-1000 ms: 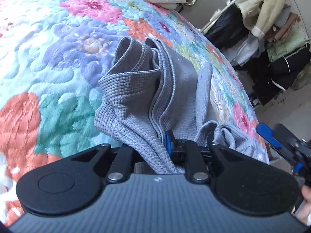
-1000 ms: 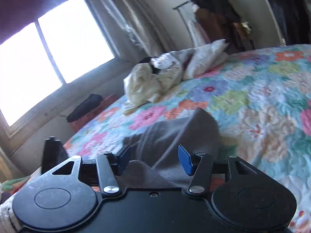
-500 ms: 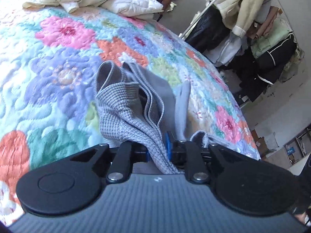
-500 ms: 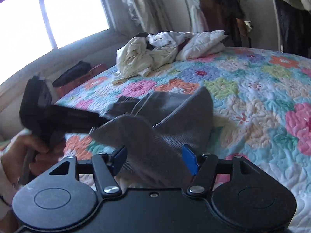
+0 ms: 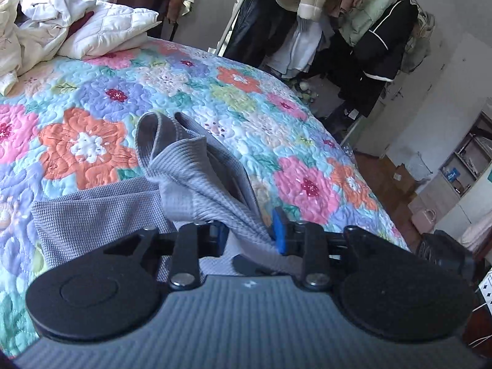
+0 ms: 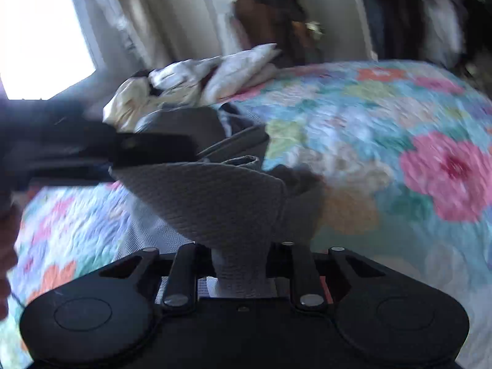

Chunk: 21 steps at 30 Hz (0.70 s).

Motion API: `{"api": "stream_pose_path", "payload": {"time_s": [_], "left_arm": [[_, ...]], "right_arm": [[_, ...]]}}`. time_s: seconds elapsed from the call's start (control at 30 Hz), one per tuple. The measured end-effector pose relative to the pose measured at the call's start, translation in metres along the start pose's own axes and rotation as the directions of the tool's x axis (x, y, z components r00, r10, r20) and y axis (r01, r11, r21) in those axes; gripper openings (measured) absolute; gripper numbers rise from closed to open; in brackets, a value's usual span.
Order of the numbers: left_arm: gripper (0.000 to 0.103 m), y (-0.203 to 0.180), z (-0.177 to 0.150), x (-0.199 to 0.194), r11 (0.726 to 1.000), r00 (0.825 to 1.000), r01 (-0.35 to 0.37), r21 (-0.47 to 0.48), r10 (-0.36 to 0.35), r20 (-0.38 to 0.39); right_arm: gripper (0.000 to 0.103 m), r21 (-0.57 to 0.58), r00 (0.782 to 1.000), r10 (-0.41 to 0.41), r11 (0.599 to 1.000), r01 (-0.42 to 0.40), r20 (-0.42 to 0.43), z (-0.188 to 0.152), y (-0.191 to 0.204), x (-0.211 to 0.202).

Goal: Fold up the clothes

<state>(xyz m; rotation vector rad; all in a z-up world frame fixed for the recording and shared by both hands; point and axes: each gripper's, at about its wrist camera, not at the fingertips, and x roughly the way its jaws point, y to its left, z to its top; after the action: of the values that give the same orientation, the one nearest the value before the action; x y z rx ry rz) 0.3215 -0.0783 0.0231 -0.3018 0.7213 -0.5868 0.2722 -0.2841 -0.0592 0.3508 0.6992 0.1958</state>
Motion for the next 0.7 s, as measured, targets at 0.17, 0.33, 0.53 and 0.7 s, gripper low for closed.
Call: {"api": "stream_pose_path", "payload": {"time_s": [0.17,0.33,0.53,0.7], "left_arm": [[0.056,0.032,-0.026,-0.011,0.992,0.995,-0.098,-0.076,0.099,0.01],[0.056,0.076,-0.058,-0.012,0.954,0.972,-0.233,-0.188,0.221,-0.084],[0.058,0.101,-0.078,-0.021,0.95,0.971,-0.237,-0.203,0.224,-0.084],[0.064,0.101,-0.083,-0.026,0.947,0.975,-0.22,-0.233,0.207,-0.082]], "right_arm": [[0.025,0.524,0.996,-0.021,0.849,0.065,-0.09,-0.011,-0.085,-0.004],[0.032,0.628,0.995,-0.006,0.775,0.067,-0.099,-0.017,-0.1,-0.002],[0.035,0.641,0.995,-0.004,0.765,0.065,-0.096,-0.014,-0.105,-0.001],[0.046,0.612,0.992,0.014,0.788,0.067,-0.126,-0.015,-0.102,0.0]]}}
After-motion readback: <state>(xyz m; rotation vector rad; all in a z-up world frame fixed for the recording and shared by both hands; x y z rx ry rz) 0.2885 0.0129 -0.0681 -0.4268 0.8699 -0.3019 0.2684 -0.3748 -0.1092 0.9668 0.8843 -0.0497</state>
